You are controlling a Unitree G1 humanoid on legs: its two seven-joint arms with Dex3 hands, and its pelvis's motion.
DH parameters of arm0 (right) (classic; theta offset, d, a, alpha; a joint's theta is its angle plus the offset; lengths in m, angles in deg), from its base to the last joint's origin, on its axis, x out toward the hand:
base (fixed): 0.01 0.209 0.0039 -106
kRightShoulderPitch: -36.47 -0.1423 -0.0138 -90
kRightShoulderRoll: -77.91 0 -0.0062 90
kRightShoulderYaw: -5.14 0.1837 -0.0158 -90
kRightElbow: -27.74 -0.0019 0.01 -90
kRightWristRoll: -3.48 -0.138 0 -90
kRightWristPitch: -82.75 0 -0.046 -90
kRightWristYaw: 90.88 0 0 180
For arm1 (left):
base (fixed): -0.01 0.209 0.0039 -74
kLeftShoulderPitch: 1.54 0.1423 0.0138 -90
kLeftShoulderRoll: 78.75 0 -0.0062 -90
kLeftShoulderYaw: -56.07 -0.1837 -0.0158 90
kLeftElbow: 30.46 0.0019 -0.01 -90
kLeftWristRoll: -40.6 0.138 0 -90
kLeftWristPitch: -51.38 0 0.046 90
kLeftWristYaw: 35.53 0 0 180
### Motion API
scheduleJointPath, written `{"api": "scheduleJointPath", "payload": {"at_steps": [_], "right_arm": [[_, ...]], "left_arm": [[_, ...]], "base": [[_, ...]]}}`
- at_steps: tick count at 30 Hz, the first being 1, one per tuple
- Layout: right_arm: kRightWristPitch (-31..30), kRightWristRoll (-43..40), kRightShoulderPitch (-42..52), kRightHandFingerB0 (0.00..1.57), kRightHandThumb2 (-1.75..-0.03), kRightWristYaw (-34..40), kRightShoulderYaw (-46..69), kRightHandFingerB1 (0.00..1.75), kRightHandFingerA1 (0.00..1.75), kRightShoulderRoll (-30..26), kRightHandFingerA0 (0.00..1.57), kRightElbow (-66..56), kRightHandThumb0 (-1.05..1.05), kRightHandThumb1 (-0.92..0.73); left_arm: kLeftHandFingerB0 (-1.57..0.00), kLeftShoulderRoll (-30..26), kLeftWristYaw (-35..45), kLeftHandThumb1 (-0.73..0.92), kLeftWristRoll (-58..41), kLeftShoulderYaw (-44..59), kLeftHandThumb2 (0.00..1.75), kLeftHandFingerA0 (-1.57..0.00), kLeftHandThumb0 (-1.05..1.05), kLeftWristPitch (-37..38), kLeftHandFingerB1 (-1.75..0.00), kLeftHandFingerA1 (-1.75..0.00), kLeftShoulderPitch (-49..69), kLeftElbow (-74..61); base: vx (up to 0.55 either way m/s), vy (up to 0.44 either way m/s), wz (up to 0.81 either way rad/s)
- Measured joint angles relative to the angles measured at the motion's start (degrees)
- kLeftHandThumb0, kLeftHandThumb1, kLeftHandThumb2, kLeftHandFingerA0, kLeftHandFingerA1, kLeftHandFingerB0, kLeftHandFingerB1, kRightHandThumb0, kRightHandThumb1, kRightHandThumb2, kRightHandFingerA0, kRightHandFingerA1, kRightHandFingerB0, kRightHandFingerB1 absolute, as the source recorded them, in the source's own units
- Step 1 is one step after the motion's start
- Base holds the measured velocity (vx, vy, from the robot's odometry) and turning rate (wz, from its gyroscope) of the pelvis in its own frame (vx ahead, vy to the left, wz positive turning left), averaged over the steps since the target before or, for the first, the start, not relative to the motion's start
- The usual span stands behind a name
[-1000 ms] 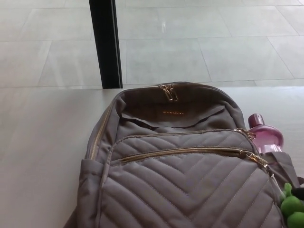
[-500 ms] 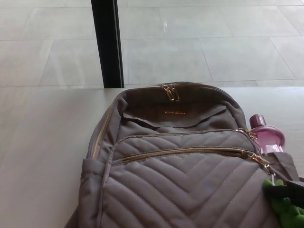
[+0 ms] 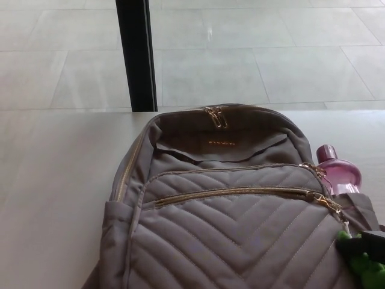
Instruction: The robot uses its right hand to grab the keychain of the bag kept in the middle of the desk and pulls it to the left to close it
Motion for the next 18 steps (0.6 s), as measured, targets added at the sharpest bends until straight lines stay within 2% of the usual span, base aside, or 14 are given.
{"api": "scheduleJointPath", "payload": {"at_steps": [3,11,16,17,18], "right_arm": [[0.93,0.7,0.05,0.49,-0.61,0.67,0.11,0.44,1.29,0.27,0.87,1.4,-0.3,-0.71],[2.99,2.1,-0.41,0.45,-0.6,0.9,-0.08,0.42,1.13,0.34,0.91,3.41,-0.37,-0.66],[3.93,2.16,-1.08,0.43,-0.6,0.88,-0.52,0.41,1.21,0.34,0.89,4.65,-0.38,-0.66],[4.17,2.17,-1.22,0.3,-0.84,0.88,-0.58,0.49,1.08,0.34,0.92,4.9,-0.46,-0.53],[4.33,2.18,-1.31,0.26,-0.82,0.86,-0.63,0.46,1.11,0.32,0.92,5.06,-0.47,-0.52]], "left_arm": [[-0.49,0.0,0.27,0.83,-0.17,0.14,0.65,-0.69,-0.68,-0.01,-0.41,-0.47,-0.05,0.26],[-0.49,0.0,0.45,0.83,-0.34,-0.12,0.65,-0.71,-0.7,-0.02,-0.4,-0.46,-0.11,1.26],[-0.52,-0.01,0.59,0.84,-0.51,-0.05,0.66,-0.74,-0.7,-0.04,-0.41,-0.47,-0.15,2.0],[-0.52,0.0,0.56,0.85,-0.64,-0.01,0.66,-0.74,-0.71,-0.06,-0.41,-0.48,-0.21,2.14],[-0.52,0.0,0.57,0.86,-0.72,0.0,0.66,-0.75,-0.71,-0.07,-0.41,-0.48,-0.23,2.2]], "base": [[0.0,0.0,0.0],[0.0,0.0,0.0],[0.0,0.0,0.0],[0.0,0.0,0.0],[0.0,0.0,0.0]]}}
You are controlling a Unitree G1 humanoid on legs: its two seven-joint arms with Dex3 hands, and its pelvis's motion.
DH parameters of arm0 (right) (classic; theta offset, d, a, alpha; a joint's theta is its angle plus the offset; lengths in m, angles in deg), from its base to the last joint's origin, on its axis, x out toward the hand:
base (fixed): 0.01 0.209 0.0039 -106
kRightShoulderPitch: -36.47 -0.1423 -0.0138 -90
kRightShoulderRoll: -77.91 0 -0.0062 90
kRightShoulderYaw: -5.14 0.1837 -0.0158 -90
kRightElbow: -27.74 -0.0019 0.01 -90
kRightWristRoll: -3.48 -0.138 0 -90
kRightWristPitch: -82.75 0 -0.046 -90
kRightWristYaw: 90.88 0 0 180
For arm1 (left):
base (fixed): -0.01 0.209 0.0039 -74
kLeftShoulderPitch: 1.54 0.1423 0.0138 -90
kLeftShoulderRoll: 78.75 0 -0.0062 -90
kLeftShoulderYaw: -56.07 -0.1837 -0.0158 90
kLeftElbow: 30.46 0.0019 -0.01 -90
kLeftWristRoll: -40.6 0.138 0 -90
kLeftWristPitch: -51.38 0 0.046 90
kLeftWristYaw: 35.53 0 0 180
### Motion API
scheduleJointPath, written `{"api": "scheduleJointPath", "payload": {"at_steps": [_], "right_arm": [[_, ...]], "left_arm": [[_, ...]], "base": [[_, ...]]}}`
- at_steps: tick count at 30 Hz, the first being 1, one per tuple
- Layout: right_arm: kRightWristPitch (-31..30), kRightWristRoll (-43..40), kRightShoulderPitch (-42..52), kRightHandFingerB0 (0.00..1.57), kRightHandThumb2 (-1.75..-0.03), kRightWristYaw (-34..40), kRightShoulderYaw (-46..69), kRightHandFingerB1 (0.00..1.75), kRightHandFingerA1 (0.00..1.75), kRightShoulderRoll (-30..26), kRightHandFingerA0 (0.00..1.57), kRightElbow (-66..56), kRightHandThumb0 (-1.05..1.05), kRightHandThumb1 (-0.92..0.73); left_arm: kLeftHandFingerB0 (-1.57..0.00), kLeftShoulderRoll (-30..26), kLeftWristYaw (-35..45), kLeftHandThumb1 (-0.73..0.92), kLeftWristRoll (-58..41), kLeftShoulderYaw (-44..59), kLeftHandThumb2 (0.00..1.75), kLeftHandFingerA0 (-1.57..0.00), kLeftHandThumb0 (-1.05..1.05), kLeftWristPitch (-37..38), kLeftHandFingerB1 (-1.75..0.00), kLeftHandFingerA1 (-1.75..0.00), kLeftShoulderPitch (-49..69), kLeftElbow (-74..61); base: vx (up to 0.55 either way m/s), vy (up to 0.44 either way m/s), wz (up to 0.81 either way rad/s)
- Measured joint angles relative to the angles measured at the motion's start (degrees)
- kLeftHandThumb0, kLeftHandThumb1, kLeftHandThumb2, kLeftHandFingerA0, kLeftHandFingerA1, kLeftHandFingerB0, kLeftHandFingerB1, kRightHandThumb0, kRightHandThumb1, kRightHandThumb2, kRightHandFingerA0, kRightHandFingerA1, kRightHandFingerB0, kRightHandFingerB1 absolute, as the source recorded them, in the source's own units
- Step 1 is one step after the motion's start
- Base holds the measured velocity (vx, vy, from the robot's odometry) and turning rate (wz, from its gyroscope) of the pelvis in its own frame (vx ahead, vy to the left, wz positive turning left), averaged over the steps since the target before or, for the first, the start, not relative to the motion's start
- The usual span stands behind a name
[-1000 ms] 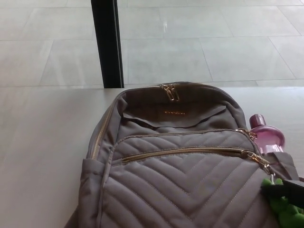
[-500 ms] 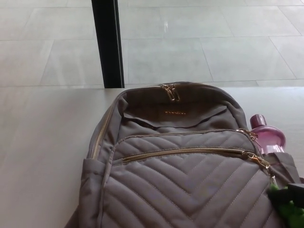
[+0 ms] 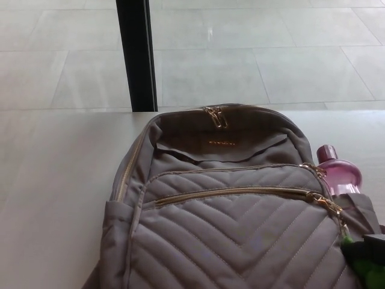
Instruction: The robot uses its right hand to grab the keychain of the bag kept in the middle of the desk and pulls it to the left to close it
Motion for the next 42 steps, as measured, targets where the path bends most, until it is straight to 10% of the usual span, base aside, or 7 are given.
{"api": "scheduleJointPath", "payload": {"at_steps": [15,16,19,25,27,31,42], "right_arm": [[-2.51,4.81,0.0,0.0,-0.8,-4.76,-1.19,0.08,1.12,-1.29,0.92,0.81,-0.53,-0.49],[-2.64,5.21,0.0,0.0,-0.8,-4.93,-1.19,0.12,1.12,-1.29,0.91,0.92,-0.5,-0.47],[-2.75,6.28,0.01,0.0,-0.88,-5.13,-1.19,0.44,1.15,-1.29,1.02,1.15,-0.33,-0.39],[0.01,6.77,0.05,0.59,-0.61,-1.85,-0.84,0.45,1.56,-0.17,0.89,3.04,-0.3,-0.73],[1.51,6.79,-0.06,0.69,-0.62,-0.03,-0.6,0.49,1.63,0.29,0.88,3.82,-0.32,-0.75],[4.91,6.67,-0.65,0.74,-0.65,4.02,-0.1,0.53,1.59,2.18,0.9,5.45,-0.34,-0.75],[11.67,5.23,-0.88,0.82,-0.65,9.36,0.41,0.68,1.69,5.25,0.97,7.86,-0.32,-0.75]], "left_arm": [[-0.54,0.07,0.5,0.89,-0.45,-0.16,0.67,-0.7,-0.73,0.01,-0.42,-0.49,1.12,-0.27],[-0.5,0.07,0.53,0.7,-0.46,-0.2,1.07,-0.65,-0.72,0.01,-0.57,-0.63,1.19,-0.29],[-0.57,0.08,0.64,0.89,-0.47,-0.21,0.67,-0.74,-0.74,0.01,-0.42,-0.52,1.29,-0.3],[-0.52,0.1,0.89,0.72,-0.5,-0.23,1.08,-0.65,-0.69,0.07,-0.57,-0.62,1.45,-0.19],[-0.59,0.1,0.87,0.91,-0.5,-0.23,0.67,-0.74,-0.73,0.07,-0.42,-0.5,1.44,-0.08],[-0.52,0.19,0.79,0.74,-0.54,-0.17,1.1,-0.66,-0.72,0.08,-0.57,-0.63,1.33,0.04],[-0.57,1.22,0.35,0.92,-0.94,0.17,0.81,-0.68,-0.9,0.32,-0.45,-0.56,1.64,-0.36]], "base": [[0.0,0.0,0.0],[0.0,0.0,0.0],[0.0,0.0,0.0],[0.0,0.0,0.0],[0.0,0.0,0.0],[0.0,0.0,0.0],[0.0,0.0,0.0]]}}
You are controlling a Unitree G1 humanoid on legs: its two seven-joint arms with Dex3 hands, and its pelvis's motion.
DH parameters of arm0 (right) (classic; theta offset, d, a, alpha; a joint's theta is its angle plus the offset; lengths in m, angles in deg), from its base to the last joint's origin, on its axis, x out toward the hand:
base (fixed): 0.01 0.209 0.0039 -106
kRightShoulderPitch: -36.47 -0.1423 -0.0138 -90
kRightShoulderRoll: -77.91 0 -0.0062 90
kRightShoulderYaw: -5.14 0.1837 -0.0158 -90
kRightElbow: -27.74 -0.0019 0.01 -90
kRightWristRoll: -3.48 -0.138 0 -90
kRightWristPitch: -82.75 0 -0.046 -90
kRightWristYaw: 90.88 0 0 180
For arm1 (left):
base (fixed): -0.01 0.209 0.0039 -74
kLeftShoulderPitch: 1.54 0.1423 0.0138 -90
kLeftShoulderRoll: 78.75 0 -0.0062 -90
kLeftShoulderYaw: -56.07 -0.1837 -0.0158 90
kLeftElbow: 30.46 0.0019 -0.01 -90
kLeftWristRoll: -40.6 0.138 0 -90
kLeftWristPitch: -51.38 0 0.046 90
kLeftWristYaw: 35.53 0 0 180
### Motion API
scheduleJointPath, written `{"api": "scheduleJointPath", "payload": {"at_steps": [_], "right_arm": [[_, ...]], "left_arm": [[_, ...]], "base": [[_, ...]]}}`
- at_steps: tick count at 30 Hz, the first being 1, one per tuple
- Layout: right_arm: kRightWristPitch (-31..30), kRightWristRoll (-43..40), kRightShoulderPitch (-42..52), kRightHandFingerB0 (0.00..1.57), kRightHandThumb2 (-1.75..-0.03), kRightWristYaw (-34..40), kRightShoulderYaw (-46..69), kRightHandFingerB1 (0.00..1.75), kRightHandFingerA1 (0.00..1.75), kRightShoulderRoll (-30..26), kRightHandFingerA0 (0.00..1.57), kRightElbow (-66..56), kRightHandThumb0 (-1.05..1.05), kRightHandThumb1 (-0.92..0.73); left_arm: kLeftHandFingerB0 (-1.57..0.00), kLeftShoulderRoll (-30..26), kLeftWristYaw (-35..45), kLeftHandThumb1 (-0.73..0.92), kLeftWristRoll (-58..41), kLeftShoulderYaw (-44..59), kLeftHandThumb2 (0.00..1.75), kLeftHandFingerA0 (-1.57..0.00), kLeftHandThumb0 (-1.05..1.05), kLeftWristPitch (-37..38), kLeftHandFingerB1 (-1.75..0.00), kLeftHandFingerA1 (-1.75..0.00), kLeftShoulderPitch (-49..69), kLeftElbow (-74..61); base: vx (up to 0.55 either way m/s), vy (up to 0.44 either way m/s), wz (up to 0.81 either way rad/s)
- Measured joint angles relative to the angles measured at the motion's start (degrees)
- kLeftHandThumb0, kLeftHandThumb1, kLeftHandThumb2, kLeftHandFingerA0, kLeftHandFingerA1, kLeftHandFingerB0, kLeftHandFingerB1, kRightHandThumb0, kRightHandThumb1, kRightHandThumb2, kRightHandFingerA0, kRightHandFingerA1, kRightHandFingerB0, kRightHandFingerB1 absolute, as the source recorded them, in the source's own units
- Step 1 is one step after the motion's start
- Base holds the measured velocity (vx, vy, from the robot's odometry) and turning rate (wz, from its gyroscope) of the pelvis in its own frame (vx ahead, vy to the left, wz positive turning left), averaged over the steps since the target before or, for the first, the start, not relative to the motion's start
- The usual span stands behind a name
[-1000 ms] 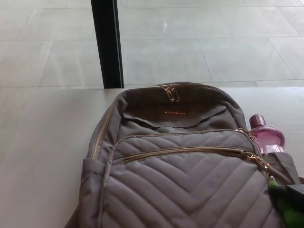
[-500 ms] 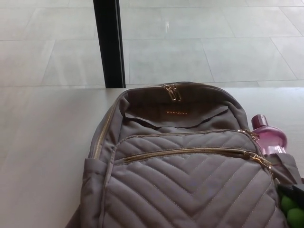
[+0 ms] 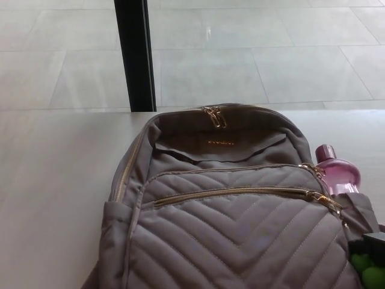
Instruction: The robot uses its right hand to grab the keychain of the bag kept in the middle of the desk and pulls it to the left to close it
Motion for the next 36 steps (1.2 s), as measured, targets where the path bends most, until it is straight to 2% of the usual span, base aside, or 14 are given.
{"api": "scheduleJointPath", "payload": {"at_steps": [3,5,6,7,8,9,10,16,21,22,26,27,31,36], "right_arm": [[1.34,0.01,-0.18,0.83,-0.66,1.01,0.09,0.76,1.7,0.28,0.96,0.8,-0.33,-0.75],[1.92,0.12,-0.22,0.79,-0.76,1.48,0.13,0.98,1.72,0.34,0.96,1.23,-0.31,-0.7],[2.15,0.18,-0.23,0.74,-0.7,1.7,0.13,1.1,1.75,0.37,0.94,1.43,-0.32,-0.68],[2.39,0.2,-0.28,0.78,-0.95,1.93,0.16,0.95,1.35,0.43,1.21,1.62,-0.39,-0.5],[2.71,0.24,-0.31,0.76,-0.69,2.26,0.2,1.1,1.75,0.53,0.95,1.85,-0.29,-0.64],[2.9,0.3,-0.36,0.76,-0.85,2.54,0.2,1.15,1.64,0.63,1.17,2.0,-0.24,-0.55],[3.21,0.4,-0.42,0.73,-0.88,2.9,0.22,1.28,1.75,0.76,0.95,2.25,-0.29,-0.58],[5.46,0.45,-0.77,0.76,-1.14,4.93,0.76,1.43,1.75,1.88,0.98,3.76,-0.34,-0.54],[6.09,-0.02,-0.87,0.7,-1.18,5.1,1.77,1.55,1.75,2.95,0.94,4.01,-0.31,-0.53],[6.07,-0.21,-0.99,0.63,-1.2,5.03,1.86,1.68,1.75,3.2,0.96,4.01,-0.31,-0.52],[4.46,-2.52,-1.82,0.62,-1.16,3.06,2.46,1.66,1.75,4.49,0.96,3.34,-0.27,-0.51],[3.92,-3.24,-1.99,0.67,-1.09,2.45,2.61,1.56,1.75,4.81,0.92,3.1,-0.26,-0.56],[1.21,-6.08,-3.75,0.68,-1.17,0.15,3.6,1.58,1.75,5.99,0.94,1.41,-0.23,-0.55],[-1.54,-9.65,-6.31,0.65,-1.09,-1.96,4.67,1.63,1.68,6.78,0.94,0.78,-0.21,-0.56]], "left_arm": [[-0.56,0.35,-0.12,0.92,-0.24,0.29,0.82,-0.67,-0.91,0.19,-0.45,-0.56,0.03,0.0],[-0.62,0.61,-0.24,0.92,-0.31,0.51,0.84,-0.7,-0.92,0.26,-0.48,-0.57,0.03,0.0],[-0.58,0.74,-0.35,0.92,-0.34,0.62,0.85,-0.68,-0.9,0.28,-0.46,-0.56,0.04,0.0],[-0.57,0.84,-0.45,0.92,-0.35,0.71,0.85,-0.67,-0.9,0.32,-0.46,-0.56,0.06,0.0],[-0.58,0.9,-0.54,0.92,-0.36,0.82,0.84,-0.68,-0.9,0.38,-0.46,-0.56,0.09,0.01],[-0.61,0.93,-0.56,0.92,-0.38,0.91,0.83,-0.69,-0.91,0.42,-0.47,-0.56,0.11,0.01],[-0.59,0.95,-0.6,0.92,-0.39,1.01,0.85,-0.69,-0.92,0.43,-0.47,-0.56,0.13,0.02],[-0.57,0.97,-0.89,0.92,-0.4,1.27,0.87,-0.7,-0.93,0.73,-0.46,-0.56,0.11,0.18],[-0.56,0.97,-0.97,0.92,-0.42,1.63,0.9,-0.68,-0.95,0.95,-0.46,-0.57,0.24,0.19],[-0.58,0.97,-0.97,0.92,-0.42,1.69,0.88,-0.68,-0.93,0.96,-0.47,-0.57,0.32,0.19],[-0.56,0.96,-0.97,0.92,-0.43,1.9,0.9,-0.68,-0.95,0.96,-0.47,-0.58,0.62,0.17],[-0.58,0.96,-0.97,0.92,-0.43,1.95,0.88,-0.7,-0.95,0.96,-0.47,-0.58,0.65,0.17],[-0.59,0.97,-0.97,0.92,-0.42,1.98,0.87,-0.69,-0.93,0.96,-0.47,-0.58,0.56,0.16],[-0.58,0.97,-0.97,0.92,-0.4,1.99,0.9,-0.7,-0.95,0.96,-0.47,-0.58,0.59,0.16]], "base": [[0.0,0.0,0.0],[0.0,0.0,0.0],[0.0,0.0,0.0],[0.0,0.0,0.0],[0.0,0.0,0.0],[0.0,0.0,0.0],[0.0,0.0,0.0],[0.0,0.0,0.0],[0.0,0.0,0.0],[0.0,0.0,0.0],[0.0,0.0,0.0],[0.0,0.0,0.0],[0.0,0.0,0.0],[0.0,0.0,0.0]]}}
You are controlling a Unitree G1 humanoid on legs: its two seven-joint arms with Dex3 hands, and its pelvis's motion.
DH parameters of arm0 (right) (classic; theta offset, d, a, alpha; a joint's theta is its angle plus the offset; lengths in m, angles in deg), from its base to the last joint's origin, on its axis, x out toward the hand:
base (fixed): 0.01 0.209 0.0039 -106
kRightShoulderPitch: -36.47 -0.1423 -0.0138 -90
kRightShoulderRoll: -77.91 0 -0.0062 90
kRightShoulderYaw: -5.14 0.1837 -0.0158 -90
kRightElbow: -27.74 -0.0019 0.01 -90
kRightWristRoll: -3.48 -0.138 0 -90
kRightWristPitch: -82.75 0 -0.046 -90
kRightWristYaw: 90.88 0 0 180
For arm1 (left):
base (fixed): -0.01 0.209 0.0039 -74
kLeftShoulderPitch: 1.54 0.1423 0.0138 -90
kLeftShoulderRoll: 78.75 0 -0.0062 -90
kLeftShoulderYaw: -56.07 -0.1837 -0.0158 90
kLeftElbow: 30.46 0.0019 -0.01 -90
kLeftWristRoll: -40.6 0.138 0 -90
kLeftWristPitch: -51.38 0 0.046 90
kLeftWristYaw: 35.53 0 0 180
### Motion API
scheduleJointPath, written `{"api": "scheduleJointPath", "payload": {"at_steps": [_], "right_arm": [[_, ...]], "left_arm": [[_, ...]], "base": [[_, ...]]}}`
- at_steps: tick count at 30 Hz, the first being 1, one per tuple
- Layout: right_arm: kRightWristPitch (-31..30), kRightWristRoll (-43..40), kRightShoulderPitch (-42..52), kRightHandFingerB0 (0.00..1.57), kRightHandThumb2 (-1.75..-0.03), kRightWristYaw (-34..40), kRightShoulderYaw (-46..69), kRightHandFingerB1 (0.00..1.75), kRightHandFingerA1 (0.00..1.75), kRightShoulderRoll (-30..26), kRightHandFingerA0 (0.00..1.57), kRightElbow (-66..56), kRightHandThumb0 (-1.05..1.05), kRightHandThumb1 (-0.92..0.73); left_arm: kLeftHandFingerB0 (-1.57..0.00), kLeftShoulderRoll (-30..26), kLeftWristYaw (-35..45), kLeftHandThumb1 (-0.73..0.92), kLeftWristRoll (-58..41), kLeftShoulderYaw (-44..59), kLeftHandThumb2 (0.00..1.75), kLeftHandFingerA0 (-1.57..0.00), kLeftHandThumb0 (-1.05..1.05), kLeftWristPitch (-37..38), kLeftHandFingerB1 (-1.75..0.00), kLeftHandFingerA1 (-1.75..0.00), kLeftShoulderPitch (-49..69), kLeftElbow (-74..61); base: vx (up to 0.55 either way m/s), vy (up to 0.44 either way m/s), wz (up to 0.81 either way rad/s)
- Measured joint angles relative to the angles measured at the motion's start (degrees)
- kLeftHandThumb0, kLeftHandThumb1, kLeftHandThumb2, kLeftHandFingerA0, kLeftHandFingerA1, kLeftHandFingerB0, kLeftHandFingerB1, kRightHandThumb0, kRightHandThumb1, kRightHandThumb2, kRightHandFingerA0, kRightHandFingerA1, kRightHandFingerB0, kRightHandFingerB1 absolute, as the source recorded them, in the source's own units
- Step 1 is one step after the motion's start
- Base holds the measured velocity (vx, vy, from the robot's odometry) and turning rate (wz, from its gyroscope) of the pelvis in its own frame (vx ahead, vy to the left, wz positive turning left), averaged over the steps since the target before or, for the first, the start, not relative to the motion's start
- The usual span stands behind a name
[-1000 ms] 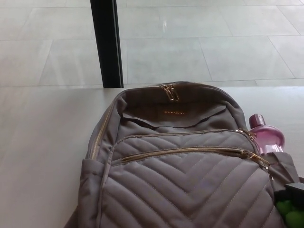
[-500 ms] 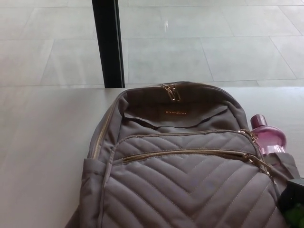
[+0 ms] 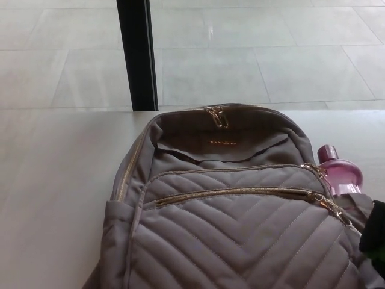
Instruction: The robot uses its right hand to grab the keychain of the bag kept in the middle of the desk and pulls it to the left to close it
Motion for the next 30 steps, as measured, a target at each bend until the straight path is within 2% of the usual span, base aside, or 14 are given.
{"api": "scheduleJointPath", "payload": {"at_steps": [2,3,8,11,12,13,16,17,19,25,26,27,29,30], "right_arm": [[-1.35,-1.35,-1.1,0.67,-1.11,-0.84,0.39,1.64,1.68,0.32,0.94,-0.38,-0.22,-0.56],[-2.06,-2.1,-1.73,0.71,-1.11,-1.3,0.63,1.61,1.73,0.49,0.92,-0.56,-0.24,-0.57],[-5.46,-5.95,-4.54,0.7,-1.11,-3.34,2.14,1.63,1.75,1.17,0.89,-0.97,-0.2,-0.59],[-7.56,-8.16,-5.32,0.69,-1.08,-4.6,2.87,1.61,1.75,1.35,0.87,-1.31,-0.23,-0.6],[-8.18,-8.69,-5.4,0.69,-1.09,-4.93,3.02,1.61,1.75,1.36,0.87,-1.43,-0.22,-0.6],[-8.99,-9.4,-5.44,0.69,-1.1,-5.39,3.19,1.61,1.75,1.37,0.87,-1.57,-0.22,-0.59],[-11.22,-11.38,-5.72,0.7,-1.11,-6.62,3.51,1.58,1.75,1.55,0.87,-1.76,-0.23,-0.58],[-11.88,-11.98,-5.91,0.69,-1.12,-6.93,3.52,1.6,1.75,1.68,0.86,-1.76,-0.23,-0.57],[-13.33,-13.28,-6.39,0.71,-1.09,-7.61,3.49,1.58,1.75,1.93,0.88,-1.76,-0.24,-0.59],[-17.09,-16.93,-8.05,0.72,-1.07,-8.52,3.24,1.57,1.75,4.27,0.88,-1.81,-0.24,-0.6],[-17.74,-17.57,-8.23,0.74,-1.09,-8.54,3.24,1.55,1.75,4.77,0.9,-1.85,-0.22,-0.59],[-18.5,-18.2,-8.56,0.73,-1.14,-8.48,3.27,1.55,1.75,5.68,0.91,-1.97,-0.21,-0.59],[-19.94,-19.34,-9.32,0.72,-1.15,-8.25,3.22,1.57,1.75,7.95,0.9,-2.26,-0.23,-0.57],[-20.67,-19.87,-9.67,0.69,-1.15,-8.16,3.19,1.6,1.75,8.87,0.89,-2.44,-0.26,-0.58]], "left_arm": [[-0.57,0.0,0.0,0.92,0.0,0.0,0.91,-0.7,-0.96,0.0,-0.46,-0.57,0.0,0.0],[-0.57,0.0,0.0,0.92,0.0,0.0,0.92,-0.7,-0.96,0.0,-0.46,-0.57,0.01,0.01],[-0.55,0.0,0.0,0.91,0.0,0.02,0.94,-0.7,-0.94,0.0,-0.47,-0.58,0.02,0.01],[-0.6,0.0,0.0,0.92,-0.01,0.07,0.89,-0.72,-0.9,0.0,-0.48,-0.59,0.06,0.02],[-0.59,0.0,0.0,0.87,-0.01,0.1,0.99,-0.72,-0.96,0.0,-0.5,-0.61,0.07,0.01],[-0.62,0.0,0.0,0.92,-0.01,0.14,0.9,-0.74,-0.89,0.0,-0.45,-0.57,0.11,0.01],[-0.62,0.0,0.0,0.92,-0.05,0.31,0.89,-0.7,-0.93,0.0,-0.5,-0.58,0.37,0.01],[-0.55,0.0,0.0,0.92,-0.07,0.41,0.92,-0.68,-0.95,0.0,-0.47,-0.57,0.5,0.01],[-0.6,-0.01,0.07,0.92,-0.17,0.76,0.87,-0.73,-0.95,0.01,-0.48,-0.58,0.84,0.02],[-0.56,-0.25,0.29,0.91,-0.5,1.56,0.93,-0.72,-0.96,0.02,-0.49,-0.58,1.7,0.47],[-0.56,-0.3,0.33,0.92,-0.51,1.58,0.88,-0.78,-0.91,0.02,-0.47,-0.6,1.76,0.57],[-0.59,-0.35,0.31,0.92,-0.52,1.61,0.89,-0.76,-0.96,0.01,-0.49,-0.58,1.76,0.75],[-0.6,-0.4,0.3,0.91,-0.54,1.66,0.9,-0.78,-0.97,0.01,-0.49,-0.59,1.61,0.93],[-0.58,-0.42,0.3,0.92,-0.54,1.67,0.87,-0.74,-0.93,0.01,-0.47,-0.57,1.51,1.02]], "base": [[0.0,0.0,0.0],[0.0,0.0,0.0],[0.0,0.0,0.0],[0.0,0.0,0.0],[0.0,0.0,0.0],[0.0,0.0,0.0],[0.0,0.0,0.0],[0.0,0.0,0.0],[0.0,0.0,0.0],[0.0,0.0,0.0],[0.0,0.0,0.0],[0.0,0.0,0.0],[0.0,0.0,0.0],[0.0,0.0,0.0]]}}
